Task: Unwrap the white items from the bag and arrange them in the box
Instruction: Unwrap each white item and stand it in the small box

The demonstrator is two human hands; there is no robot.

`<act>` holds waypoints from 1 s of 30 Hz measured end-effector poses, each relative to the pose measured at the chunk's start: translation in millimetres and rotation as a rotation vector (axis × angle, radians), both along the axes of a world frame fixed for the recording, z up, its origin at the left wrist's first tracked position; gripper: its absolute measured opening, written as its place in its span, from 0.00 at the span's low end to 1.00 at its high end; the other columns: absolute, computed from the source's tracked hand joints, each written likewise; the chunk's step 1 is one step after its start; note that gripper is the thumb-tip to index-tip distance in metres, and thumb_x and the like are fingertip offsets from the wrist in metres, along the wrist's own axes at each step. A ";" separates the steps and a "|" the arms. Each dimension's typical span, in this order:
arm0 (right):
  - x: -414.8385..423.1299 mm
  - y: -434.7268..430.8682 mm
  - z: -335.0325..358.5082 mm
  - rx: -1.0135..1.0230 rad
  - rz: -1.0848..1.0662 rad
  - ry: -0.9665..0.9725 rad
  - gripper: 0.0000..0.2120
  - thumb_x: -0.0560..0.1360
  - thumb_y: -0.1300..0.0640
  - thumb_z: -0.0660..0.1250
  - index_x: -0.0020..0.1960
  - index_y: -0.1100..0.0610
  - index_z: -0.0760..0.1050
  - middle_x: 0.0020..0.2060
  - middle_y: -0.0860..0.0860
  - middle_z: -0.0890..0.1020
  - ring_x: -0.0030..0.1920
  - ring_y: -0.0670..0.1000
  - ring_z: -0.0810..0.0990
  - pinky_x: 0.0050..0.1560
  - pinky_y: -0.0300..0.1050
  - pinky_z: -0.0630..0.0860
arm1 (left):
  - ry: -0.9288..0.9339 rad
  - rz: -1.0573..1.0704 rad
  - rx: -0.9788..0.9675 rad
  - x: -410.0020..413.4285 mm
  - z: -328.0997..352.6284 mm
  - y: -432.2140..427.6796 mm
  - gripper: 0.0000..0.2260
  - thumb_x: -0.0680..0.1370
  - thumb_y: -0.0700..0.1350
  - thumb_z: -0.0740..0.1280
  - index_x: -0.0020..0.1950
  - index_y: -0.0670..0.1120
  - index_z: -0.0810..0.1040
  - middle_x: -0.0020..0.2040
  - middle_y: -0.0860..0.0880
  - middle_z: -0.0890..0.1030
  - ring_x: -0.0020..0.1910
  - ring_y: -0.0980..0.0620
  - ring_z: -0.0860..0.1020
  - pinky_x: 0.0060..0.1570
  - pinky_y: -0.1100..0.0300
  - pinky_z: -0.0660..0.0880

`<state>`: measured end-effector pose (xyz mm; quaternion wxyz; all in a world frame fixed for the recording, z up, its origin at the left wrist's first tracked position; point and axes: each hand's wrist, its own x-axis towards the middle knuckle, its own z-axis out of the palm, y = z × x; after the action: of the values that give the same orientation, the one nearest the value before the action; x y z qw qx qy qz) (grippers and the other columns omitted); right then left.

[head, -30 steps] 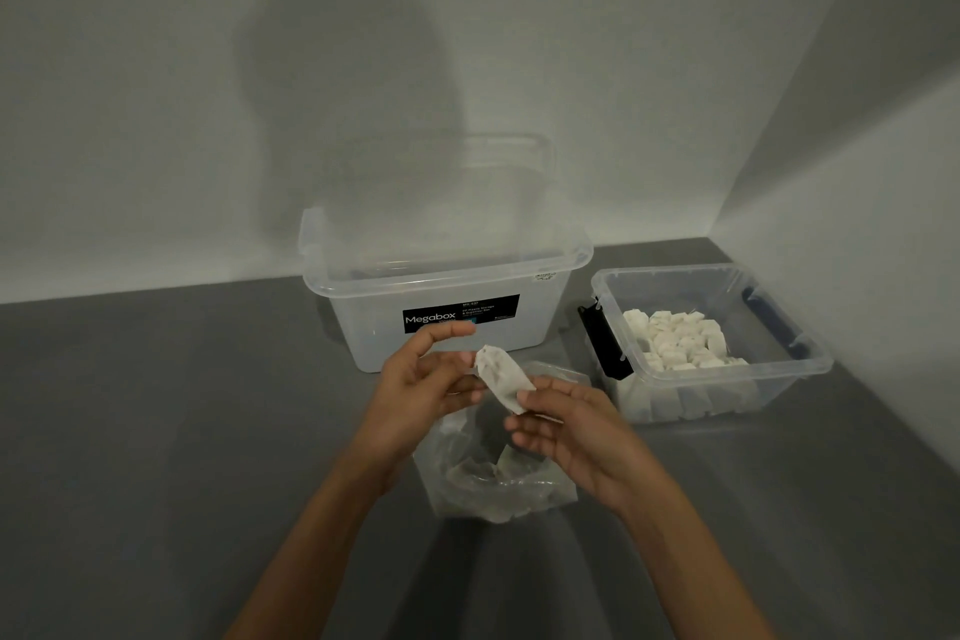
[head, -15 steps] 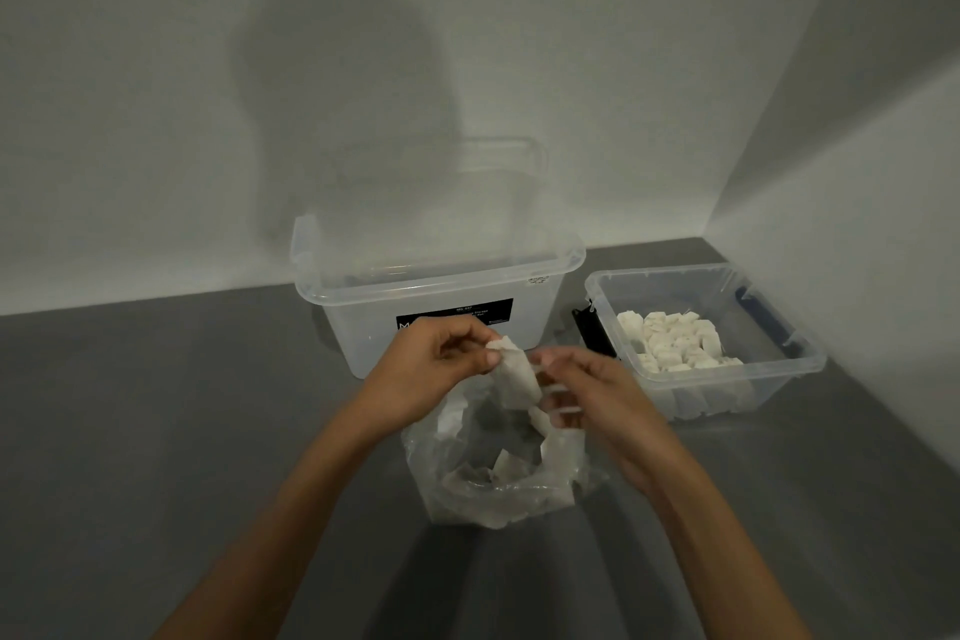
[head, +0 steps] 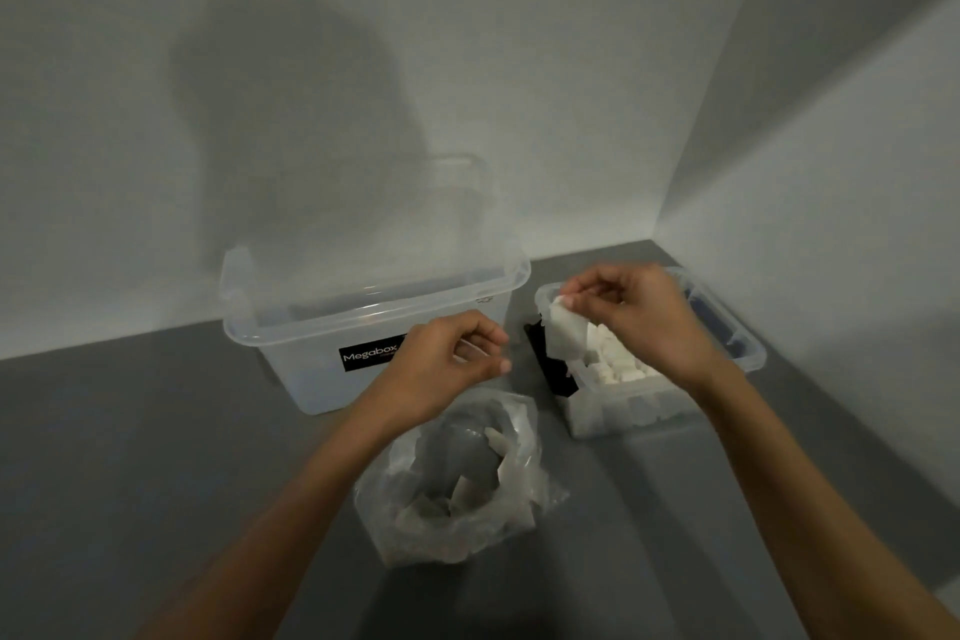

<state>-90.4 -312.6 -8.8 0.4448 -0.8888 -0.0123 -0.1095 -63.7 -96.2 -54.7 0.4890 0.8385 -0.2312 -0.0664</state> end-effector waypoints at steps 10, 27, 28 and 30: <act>75.6 -77.8 -44.8 -0.377 -0.016 0.368 0.08 0.75 0.67 0.66 0.41 0.57 0.78 0.33 0.48 0.79 0.33 0.45 0.77 0.32 0.33 0.70 | -0.224 -0.155 0.267 17.2 -29.5 -68.9 0.18 0.78 0.49 0.66 0.67 0.53 0.71 0.66 0.54 0.73 0.63 0.56 0.71 0.61 0.64 0.67; 102.4 -90.6 -83.9 -0.400 -0.146 0.454 0.08 0.77 0.68 0.63 0.54 0.63 0.77 0.50 0.59 0.81 0.49 0.57 0.81 0.49 0.46 0.79 | -0.264 -0.149 0.261 21.4 -58.0 -89.7 0.12 0.81 0.48 0.61 0.64 0.50 0.74 0.67 0.54 0.69 0.63 0.56 0.71 0.58 0.69 0.65; 98.4 -88.9 -78.3 -0.416 -0.156 0.412 0.09 0.77 0.67 0.63 0.55 0.62 0.77 0.52 0.59 0.81 0.49 0.57 0.81 0.51 0.47 0.78 | -0.257 -0.159 0.257 21.0 -56.6 -87.9 0.13 0.81 0.48 0.61 0.65 0.50 0.73 0.67 0.54 0.69 0.63 0.56 0.70 0.59 0.69 0.64; 89.4 -83.3 -64.4 -0.415 -0.152 0.331 0.11 0.77 0.66 0.63 0.58 0.61 0.76 0.53 0.59 0.80 0.48 0.55 0.80 0.48 0.45 0.76 | -0.242 -0.154 0.234 19.7 -52.8 -79.7 0.15 0.80 0.47 0.63 0.67 0.50 0.72 0.66 0.53 0.70 0.63 0.57 0.70 0.61 0.68 0.64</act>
<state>-1.0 -395.9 -73.2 0.2395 -0.9651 0.1052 0.0092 -44.0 -175.9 -107.5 0.3503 0.8712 -0.3427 -0.0287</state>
